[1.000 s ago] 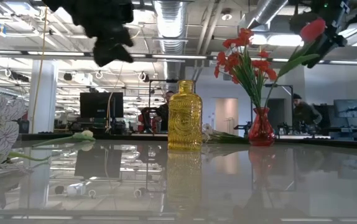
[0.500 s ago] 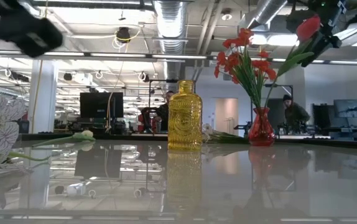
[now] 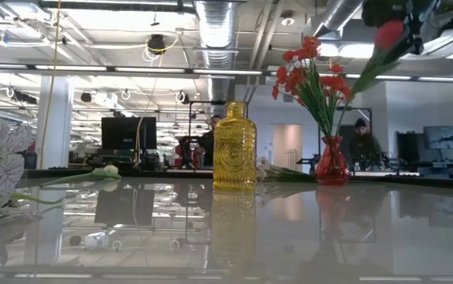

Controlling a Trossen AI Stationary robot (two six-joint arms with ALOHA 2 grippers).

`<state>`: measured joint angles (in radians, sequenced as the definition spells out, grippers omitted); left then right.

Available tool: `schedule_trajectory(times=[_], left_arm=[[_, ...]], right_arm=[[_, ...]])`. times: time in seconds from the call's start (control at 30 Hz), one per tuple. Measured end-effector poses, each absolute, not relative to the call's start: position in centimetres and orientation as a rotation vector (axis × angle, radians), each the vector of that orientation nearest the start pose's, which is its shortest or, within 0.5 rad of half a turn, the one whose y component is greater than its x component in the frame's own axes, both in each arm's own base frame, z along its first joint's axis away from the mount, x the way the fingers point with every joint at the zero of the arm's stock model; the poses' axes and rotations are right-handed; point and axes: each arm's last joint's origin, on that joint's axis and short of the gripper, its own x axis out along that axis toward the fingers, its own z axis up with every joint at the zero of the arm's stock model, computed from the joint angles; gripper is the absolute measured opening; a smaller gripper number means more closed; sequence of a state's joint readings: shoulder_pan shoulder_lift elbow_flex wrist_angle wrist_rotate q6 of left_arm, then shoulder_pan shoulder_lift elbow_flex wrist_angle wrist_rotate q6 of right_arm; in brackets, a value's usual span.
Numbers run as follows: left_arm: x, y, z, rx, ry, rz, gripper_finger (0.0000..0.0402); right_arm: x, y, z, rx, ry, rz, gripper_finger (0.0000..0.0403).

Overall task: Sort flowers into vase by color
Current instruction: Put the bottom white flowers into the yellow vase

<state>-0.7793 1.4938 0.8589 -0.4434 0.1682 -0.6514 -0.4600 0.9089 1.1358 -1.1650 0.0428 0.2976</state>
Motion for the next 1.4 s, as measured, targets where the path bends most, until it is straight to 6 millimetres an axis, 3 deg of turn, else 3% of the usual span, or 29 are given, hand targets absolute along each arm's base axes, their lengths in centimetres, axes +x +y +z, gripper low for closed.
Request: schedule_trajectory(times=[0.23,0.43,0.53,0.63,0.7,0.8,0.97,1.23,1.4], left_arm=[[19.0,-22.2,14.5,-0.146,1.302,-0.272,0.0179],[17.7,-23.8,13.1,-0.105,1.227,-0.156,0.0165],[16.7,-24.3,13.0,-0.06,1.159,-0.118,0.0114],[16.1,-24.7,13.3,-0.029,1.108,-0.112,0.0031],[16.0,-24.6,13.7,-0.006,1.079,-0.123,0.0013],[16.3,-23.9,15.2,0.005,1.001,-0.112,0.0009],[17.9,-21.3,19.5,-0.054,0.773,0.007,0.0003],[22.0,-13.9,27.5,-0.189,0.295,0.306,0.0003],[25.9,-9.1,31.4,-0.21,0.021,0.213,0.0002]], right_arm=[[11.2,-4.0,37.4,0.584,0.694,-0.53,0.0169],[11.1,-2.7,39.2,0.694,0.553,-0.456,0.0169],[11.4,-2.2,39.8,0.746,0.503,-0.414,0.0169],[11.7,-1.5,40.0,0.773,0.497,-0.363,0.0169],[11.7,-1.0,40.0,0.783,0.51,-0.333,0.0169],[11.4,-0.5,40.0,0.778,0.518,-0.317,0.0168],[9.7,-0.4,40.2,0.717,0.455,-0.414,0.0159],[8.2,-0.6,40.5,0.624,0.402,-0.426,0.0148],[7.6,-0.5,40.6,0.525,0.408,-0.387,0.0147]])
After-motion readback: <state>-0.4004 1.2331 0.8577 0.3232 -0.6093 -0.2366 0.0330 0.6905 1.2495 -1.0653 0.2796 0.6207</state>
